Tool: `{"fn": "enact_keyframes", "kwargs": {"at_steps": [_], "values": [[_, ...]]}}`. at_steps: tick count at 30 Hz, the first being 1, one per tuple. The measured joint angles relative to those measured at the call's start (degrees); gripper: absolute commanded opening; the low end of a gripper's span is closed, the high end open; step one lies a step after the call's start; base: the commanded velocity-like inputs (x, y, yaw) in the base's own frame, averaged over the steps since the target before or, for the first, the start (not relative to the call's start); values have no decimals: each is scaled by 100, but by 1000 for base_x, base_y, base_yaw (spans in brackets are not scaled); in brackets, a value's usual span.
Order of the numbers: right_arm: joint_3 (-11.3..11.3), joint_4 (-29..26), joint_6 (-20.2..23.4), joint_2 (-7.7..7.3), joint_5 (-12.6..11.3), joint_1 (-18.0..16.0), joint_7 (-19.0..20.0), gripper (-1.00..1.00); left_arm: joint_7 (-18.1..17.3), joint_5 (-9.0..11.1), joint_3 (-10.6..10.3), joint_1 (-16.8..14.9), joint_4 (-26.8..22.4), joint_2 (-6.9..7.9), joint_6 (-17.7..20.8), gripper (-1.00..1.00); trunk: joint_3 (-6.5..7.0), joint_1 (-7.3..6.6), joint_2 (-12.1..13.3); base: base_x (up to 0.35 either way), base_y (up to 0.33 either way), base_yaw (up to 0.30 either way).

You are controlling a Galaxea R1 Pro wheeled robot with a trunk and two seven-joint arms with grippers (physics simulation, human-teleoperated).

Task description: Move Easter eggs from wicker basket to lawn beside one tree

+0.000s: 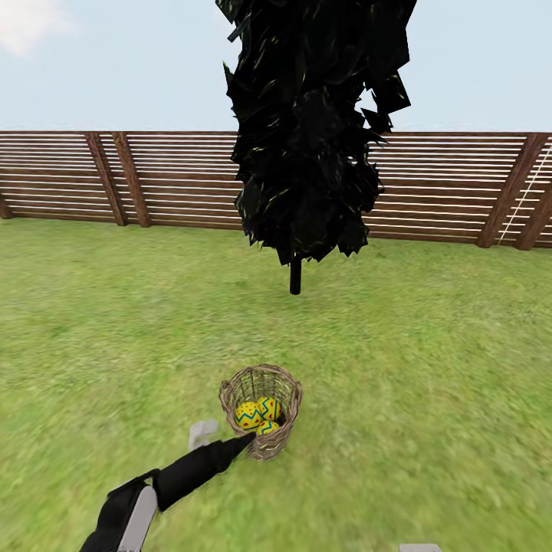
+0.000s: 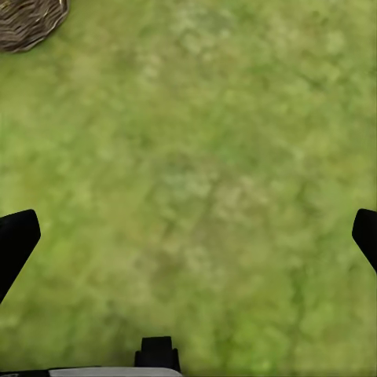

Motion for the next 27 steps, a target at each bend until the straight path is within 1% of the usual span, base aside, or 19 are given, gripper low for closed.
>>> {"fn": "enact_keyframes", "kwargs": {"at_steps": [2, 4, 5, 7, 8, 10, 11, 12, 13, 14, 15, 17, 18, 19, 21, 22, 23, 24, 27], "values": [[0, 0, 0, 0, 0, 0, 0, 100, 463, 232, 4, -53, -163, -125, 71, 100, 0, 0, 0, 0, 0, 0], [0, 0, 0, 0, 0, 0, -1, 100, 912, 548, 6, -154, -234, -193, 107, 100, 0, 0, 0, 0, 0, 0], [0, 0, 0, 0, 0, 0, -1, 100, 1027, 626, 6, -184, -245, -202, 112, 100, 0, 0, 0, 0, 0, 0], [0, 0, 0, 0, 0, 0, -1, 100, 1464, 900, 5, -313, -267, -224, 124, 100, 0, 0, 0, 0, 0, 0], [0, 0, 0, 0, 0, 0, -1, 100, 1579, 959, 5, -346, -271, -227, 125, 100, 0, 0, 0, 0, 0, 0], [0, 0, 0, 0, 0, 0, -2, 100, 2033, 1141, 4, -468, -278, -234, 127, 100, 0, 0, 0, 0, 0, 0], [0, -1, 0, 0, 0, 0, -2, 100, 2393, 1247, 3, -550, -280, -236, 127, 100, 0, 0, 0, 0, 0, 0], [0, -1, 0, 0, 0, 0, -2, 100, 2641, 1312, 3, -600, -283, -237, 130, 100, 0, 0, 0, 0, 0, 0], [0, -4, 0, 0, 0, 0, -2, 100, 3381, 1472, 3, -717, -313, -238, 135, 100, 0, 0, 0, 0, 0, 0], [0, -6, 0, 0, 0, 0, -2, 100, 3654, 1515, 1, -760, -324, -242, 136, 100, 0, 0, 0, 0, 0, 0], [0, -6, 0, 0, 0, 0, -2, 100, 3778, 1520, 1, -777, -327, -243, 137, 100, 0, 0, 0, 0, 0, 0], [0, -7, 0, 0, 0, 0, 0, 100, 4254, 1514, -5, -842, -338, -273, 142, 100, 0, 0, 0, 0, 0, 0], [0, -8, 0, 0, 0, 0, 0, 100, 4979, 1524, -20, -901, -345, -364, 143, 100, 0, 0, 1, 0, 0, 0], [0, -8, 0, 0, 0, 0, 0, 100, 5131, 1529, -23, -911, -346, -385, 143, 100, 0, 0, 0, 0, 0, 0], [0, -8, 0, 0, 0, 0, 2, 100, 5844, 1526, -51, -970, -353, -500, 143, 100, 0, 0, 1, 0, 0, 0], [0, -8, 0, 0, 0, 0, 1, 100, 5999, 1526, -69, -988, -354, -526, 143, 100, 0, 0, 1, 0, 0, 0], [0, -8, -4, 0, 0, 0, 2, 100, 7319, 1537, -500, -1115, -357, -559, 110, 100, 1, 0, 1, 0, 0, 0], [0, -8, -4, 0, 0, 0, 2, 100, 7652, 1534, -644, -1135, -357, -560, 104, 100, 0, 0, 0, 0, 0, 0], [0, -8, -6, 0, 0, 0, 1, 100, 8401, 1547, -984, -1155, -358, -560, 79, 100, 0, 0, 0, 0, 0, 0]]}}
